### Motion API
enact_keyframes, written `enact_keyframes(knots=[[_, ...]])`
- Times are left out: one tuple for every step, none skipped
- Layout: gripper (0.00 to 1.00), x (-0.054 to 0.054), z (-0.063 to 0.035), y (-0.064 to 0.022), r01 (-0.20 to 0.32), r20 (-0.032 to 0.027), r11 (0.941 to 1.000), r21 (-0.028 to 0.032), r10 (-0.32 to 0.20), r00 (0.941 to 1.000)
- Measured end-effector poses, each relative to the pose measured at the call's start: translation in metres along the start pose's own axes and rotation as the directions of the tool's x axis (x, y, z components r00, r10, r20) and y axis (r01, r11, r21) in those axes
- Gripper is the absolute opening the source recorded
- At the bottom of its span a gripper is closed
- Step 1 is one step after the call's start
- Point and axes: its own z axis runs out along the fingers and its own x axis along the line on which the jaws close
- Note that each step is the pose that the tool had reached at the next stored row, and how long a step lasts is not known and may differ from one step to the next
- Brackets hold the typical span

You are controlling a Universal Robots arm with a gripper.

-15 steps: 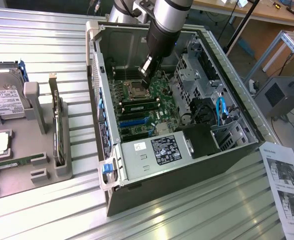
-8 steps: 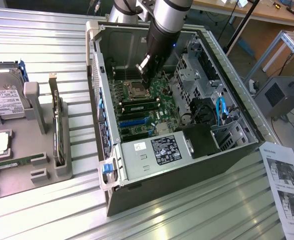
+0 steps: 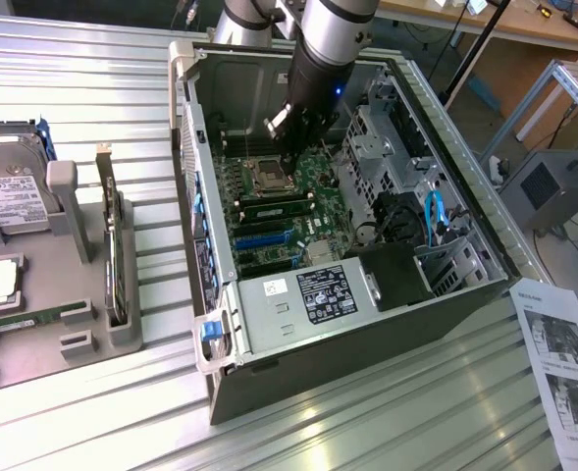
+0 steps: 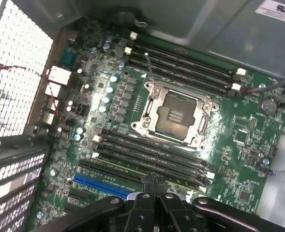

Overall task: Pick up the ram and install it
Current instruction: 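Press down the ram until it locks into place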

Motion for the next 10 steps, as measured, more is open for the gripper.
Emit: enact_keyframes(knots=[[0.11, 0.0000, 0.0001, 0.0000, -0.026, 0.0009, 0.9997, 0.0006, 0.026, 0.9997], [0.11, 0.0000, 0.0002, 0.0000, -0.039, 0.0014, 0.9992, 0.0009, 0.039, 0.9992], [0.11, 0.0000, 0.0002, 0.0000, -0.062, 0.0022, 0.9981, 0.0014, 0.062, 0.9981], [0.11, 0.0000, 0.0003, 0.0000, -0.089, 0.0032, 0.9961, 0.0019, 0.089, 0.9961], [0.11, 0.0000, 0.0004, 0.0000, -0.125, 0.0046, 0.9921, 0.0026, 0.125, 0.9921], [0.11, 0.0000, 0.0004, 0.0000, -0.145, 0.0054, 0.9895, 0.0029, 0.145, 0.9895], [0.11, 0.0000, 0.0005, 0.0000, -0.167, 0.0063, 0.9860, 0.0033, 0.167, 0.9859], [0.11, 0.0000, 0.0005, 0.0000, -0.192, 0.0073, 0.9813, 0.0036, 0.192, 0.9813], [0.11, 0.0000, 0.0005, 0.0000, -0.210, 0.0080, 0.9777, 0.0039, 0.210, 0.9777], [0.11, 0.0000, 0.0004, 0.0000, -0.219, 0.0083, 0.9757, 0.0031, 0.219, 0.9757]])
